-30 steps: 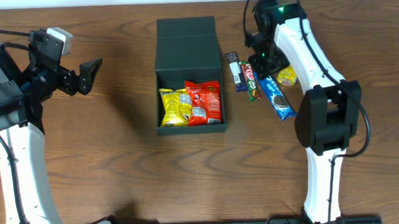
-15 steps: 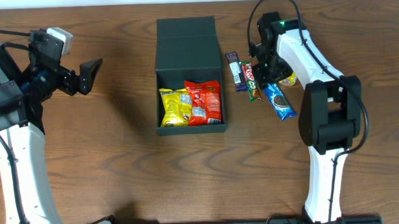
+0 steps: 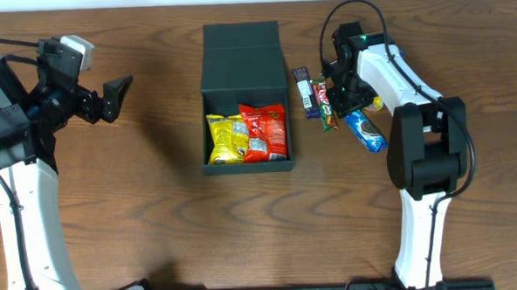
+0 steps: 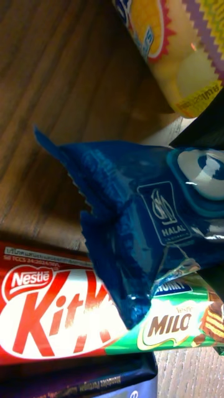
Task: Pack container
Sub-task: 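Move the right gripper to the blue Oreo pack and grasp it, then carry the Oreo pack over the box and lower it inside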
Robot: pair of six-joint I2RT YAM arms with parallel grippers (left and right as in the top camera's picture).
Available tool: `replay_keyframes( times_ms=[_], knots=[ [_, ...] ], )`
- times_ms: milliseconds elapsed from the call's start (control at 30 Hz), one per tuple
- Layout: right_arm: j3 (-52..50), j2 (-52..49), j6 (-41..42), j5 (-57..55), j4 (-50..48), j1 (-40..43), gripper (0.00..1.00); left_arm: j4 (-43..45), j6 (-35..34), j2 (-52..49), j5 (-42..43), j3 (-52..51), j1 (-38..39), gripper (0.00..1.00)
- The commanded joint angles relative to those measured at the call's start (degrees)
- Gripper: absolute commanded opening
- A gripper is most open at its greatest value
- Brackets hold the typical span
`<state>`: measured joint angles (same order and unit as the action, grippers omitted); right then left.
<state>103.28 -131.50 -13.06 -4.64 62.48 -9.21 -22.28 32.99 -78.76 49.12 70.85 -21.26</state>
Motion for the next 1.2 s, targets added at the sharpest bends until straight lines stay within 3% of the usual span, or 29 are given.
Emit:
replay_keyframes(
  times_ms=[0, 300, 567, 767, 1167],
  knots=[
    [-0.2, 0.7, 0.6, -0.2, -0.1, 0.1, 0.31, 0.1, -0.5, -0.6, 0.1, 0.3, 0.1, 0.95],
    [12.7, 0.7, 2.3, 1.4, 5.6, -1.3, 0.22, 0.1, -0.5, -0.6, 0.1, 0.3, 0.1, 0.95],
    [31.4, 0.7, -6.3, 2.1, 10.9, -7.1, 0.17, 0.1, -0.4, -0.6, 0.0, 0.3, 0.1, 0.95],
    [33.4, 0.7, -14.4, 11.6, 12.4, -14.3, 0.16, 0.8, -0.4, -0.6, 0.0, 0.3, 0.0, 0.95],
    [32.5, -0.6, -19.0, 11.8, 13.1, -24.6, 0.21, 4.6, 0.7, -0.6, -0.8, 0.3, -0.1, 0.95]
  ],
)
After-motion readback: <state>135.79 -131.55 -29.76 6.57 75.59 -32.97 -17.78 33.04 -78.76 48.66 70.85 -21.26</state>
